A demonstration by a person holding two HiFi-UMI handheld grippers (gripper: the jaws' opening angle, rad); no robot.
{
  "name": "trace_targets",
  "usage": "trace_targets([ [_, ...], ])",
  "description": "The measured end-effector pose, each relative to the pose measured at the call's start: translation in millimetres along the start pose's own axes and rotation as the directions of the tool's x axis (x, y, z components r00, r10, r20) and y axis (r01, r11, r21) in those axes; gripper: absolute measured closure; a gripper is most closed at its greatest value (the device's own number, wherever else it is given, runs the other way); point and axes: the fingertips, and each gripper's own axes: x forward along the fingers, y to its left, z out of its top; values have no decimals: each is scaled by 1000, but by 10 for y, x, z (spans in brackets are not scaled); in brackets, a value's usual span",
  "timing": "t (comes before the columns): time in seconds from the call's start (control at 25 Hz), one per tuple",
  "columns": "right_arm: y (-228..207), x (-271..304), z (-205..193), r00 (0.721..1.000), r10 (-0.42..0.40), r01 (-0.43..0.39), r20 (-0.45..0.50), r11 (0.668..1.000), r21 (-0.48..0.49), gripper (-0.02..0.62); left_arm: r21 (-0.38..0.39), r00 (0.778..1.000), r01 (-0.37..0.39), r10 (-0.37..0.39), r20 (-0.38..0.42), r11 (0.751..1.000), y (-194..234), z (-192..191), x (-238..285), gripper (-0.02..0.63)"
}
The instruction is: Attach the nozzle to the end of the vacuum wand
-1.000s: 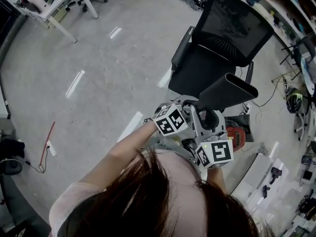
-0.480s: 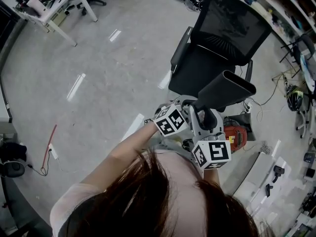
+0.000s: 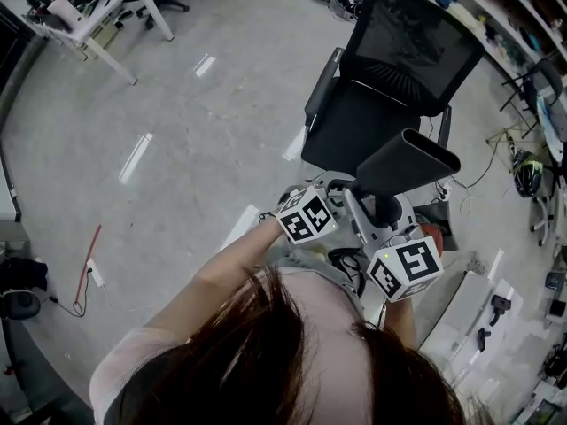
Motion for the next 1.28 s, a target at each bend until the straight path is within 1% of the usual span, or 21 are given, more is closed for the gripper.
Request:
trace_targets([
  [0.12, -6, 13, 45, 996, 91, -91, -4, 995, 34, 414, 5, 1000, 15, -15, 2, 1000, -27, 10, 0, 474],
  [0.16, -12, 14, 52, 995, 100, -100, 0, 995, 28, 411, 4, 1000, 13, -13, 1, 1000, -24, 13, 3, 474],
  [0.2, -23, 14, 56, 996, 93, -93, 12, 996, 18, 411, 1, 1000, 9, -9, 0, 1000, -17, 13, 10, 474],
  [0.36, -94, 22, 73, 994, -22, 21, 109, 1000, 8, 411, -8, 1000, 5, -5, -7, 1000, 32, 2, 41, 474],
  [0.52, -136, 64, 106, 973, -143, 146, 183, 989, 0, 413, -12, 1000, 12, -12, -11, 1000, 96, 7, 44, 474],
  [0.72, -159, 157, 145, 926, -296, 299, 234, 954, 21, 413, -17, 1000, 19, -19, -9, 1000, 182, -7, 21, 474],
  [0.88, -172, 208, 186, 896, -353, 357, 270, 933, 36, 413, -15, 999, 33, -33, -2, 999, 235, 1, 5, 474],
  [1.04, -176, 259, 207, 846, -426, 429, 321, 901, 65, 413, -20, 999, 46, -46, 4, 999, 304, -4, -34, 474],
  [1.28, -124, 229, 225, 777, -486, 491, 400, 866, 99, 413, -11, 996, 85, -85, 9, 996, 284, 8, -81, 474],
])
